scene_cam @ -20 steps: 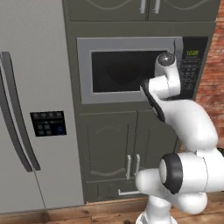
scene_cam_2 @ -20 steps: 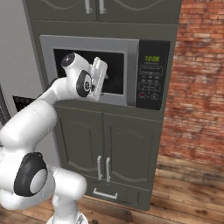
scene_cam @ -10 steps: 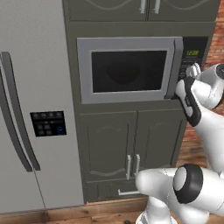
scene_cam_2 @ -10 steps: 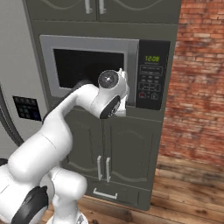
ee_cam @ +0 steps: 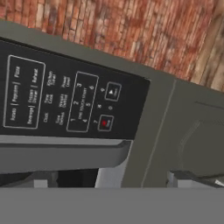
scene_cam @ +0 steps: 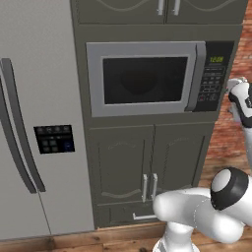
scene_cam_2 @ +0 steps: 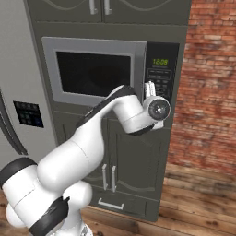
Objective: Pick the sweet potato from the sink and place it in the bowl. Then pick the bowl and place it in the microwave. Then close the microwave door and press the start button.
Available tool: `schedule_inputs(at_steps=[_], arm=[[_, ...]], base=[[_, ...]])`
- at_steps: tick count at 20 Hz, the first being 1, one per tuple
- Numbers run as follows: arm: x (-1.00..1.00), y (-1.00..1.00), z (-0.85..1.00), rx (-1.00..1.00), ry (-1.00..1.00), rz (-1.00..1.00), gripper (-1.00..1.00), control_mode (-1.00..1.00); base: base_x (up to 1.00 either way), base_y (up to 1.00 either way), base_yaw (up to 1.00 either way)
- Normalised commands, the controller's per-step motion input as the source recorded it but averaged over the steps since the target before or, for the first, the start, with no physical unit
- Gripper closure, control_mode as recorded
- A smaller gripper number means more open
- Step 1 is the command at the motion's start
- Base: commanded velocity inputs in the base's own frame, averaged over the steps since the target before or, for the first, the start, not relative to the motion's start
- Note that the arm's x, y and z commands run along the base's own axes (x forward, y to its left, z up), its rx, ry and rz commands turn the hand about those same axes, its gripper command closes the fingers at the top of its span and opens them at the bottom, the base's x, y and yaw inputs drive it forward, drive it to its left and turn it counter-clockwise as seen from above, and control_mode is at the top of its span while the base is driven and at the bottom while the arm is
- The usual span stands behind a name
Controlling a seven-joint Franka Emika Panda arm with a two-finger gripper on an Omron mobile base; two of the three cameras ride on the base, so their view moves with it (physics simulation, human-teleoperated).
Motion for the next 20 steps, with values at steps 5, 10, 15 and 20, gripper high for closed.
schedule_inputs(at_steps=[5, 10, 15, 20], arm=[[0.01, 0.00, -0.13, 0.03, -0.15, 0.00, -1.00, -1.00], [-0.01, 0.00, -0.02, 0.08, -0.06, -0.05, -1.00, -1.00], [0.00, 0.05, 0.00, 0.06, 0.00, -0.06, -1.00, -1.00], [0.00, 0.10, 0.00, 0.07, 0.00, -0.05, 1.00, -1.00]], base=[[0.00, 0.00, 0.00], [0.00, 0.00, 0.00], [0.00, 0.00, 0.00], [0.00, 0.00, 0.00]])
